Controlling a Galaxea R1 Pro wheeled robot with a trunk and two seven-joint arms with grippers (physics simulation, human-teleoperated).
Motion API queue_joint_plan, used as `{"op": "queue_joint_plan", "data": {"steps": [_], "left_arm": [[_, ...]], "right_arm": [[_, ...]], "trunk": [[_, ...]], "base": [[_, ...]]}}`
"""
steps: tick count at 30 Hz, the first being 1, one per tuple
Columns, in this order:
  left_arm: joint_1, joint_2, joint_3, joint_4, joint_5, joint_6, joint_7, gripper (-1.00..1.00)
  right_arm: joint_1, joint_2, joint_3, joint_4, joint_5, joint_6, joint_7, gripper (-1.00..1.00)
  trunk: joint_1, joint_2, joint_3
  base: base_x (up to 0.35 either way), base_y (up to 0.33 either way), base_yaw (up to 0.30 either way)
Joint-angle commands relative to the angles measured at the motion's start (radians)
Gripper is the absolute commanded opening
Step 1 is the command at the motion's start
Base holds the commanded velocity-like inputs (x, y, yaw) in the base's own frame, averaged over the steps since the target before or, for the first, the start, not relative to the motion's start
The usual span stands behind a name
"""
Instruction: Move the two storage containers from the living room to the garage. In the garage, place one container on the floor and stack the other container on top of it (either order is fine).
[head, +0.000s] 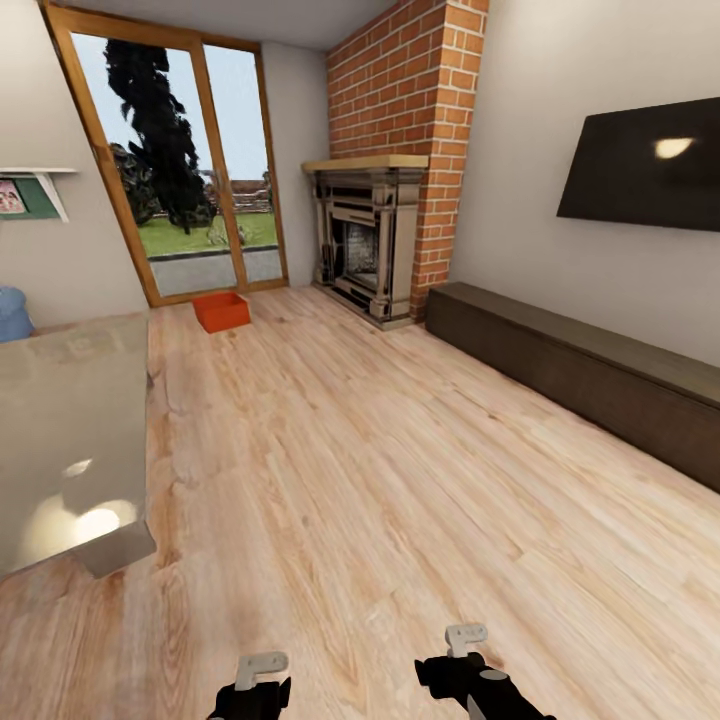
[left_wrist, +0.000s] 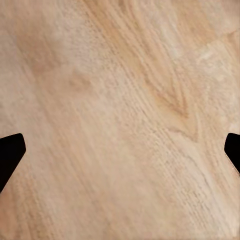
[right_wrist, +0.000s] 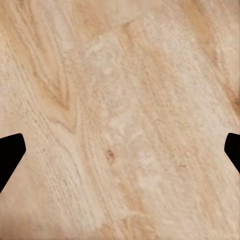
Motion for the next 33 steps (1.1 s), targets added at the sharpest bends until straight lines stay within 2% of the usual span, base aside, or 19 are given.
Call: {"op": "queue_joint_plan", "data": {"steps": [1,12,33], "left_arm": [[-0.001,-0.001,0.008,0.001,-0.010,-0.003,-0.001,1.00],[0.000,-0.001,0.008,0.001,-0.009,-0.003,-0.001,1.00],[-0.001,-0.001,0.008,0.001,-0.010,-0.003,-0.001,1.00]], "right_arm": [[0.000,0.000,0.002,-0.003,0.005,0.006,0.001,1.00],[0.000,-0.001,0.001,-0.002,0.005,0.006,0.001,1.00],[0.000,-0.001,0.001,-0.002,0.005,0.006,0.000,1.00]], "trunk": [[0.000,0.000,0.000],[0.000,0.000,0.010],[0.000,0.000,0.028]], "base": [[0.344,0.000,0.096],[0.344,-0.036,0.096],[0.333,-0.104,0.096]]}}
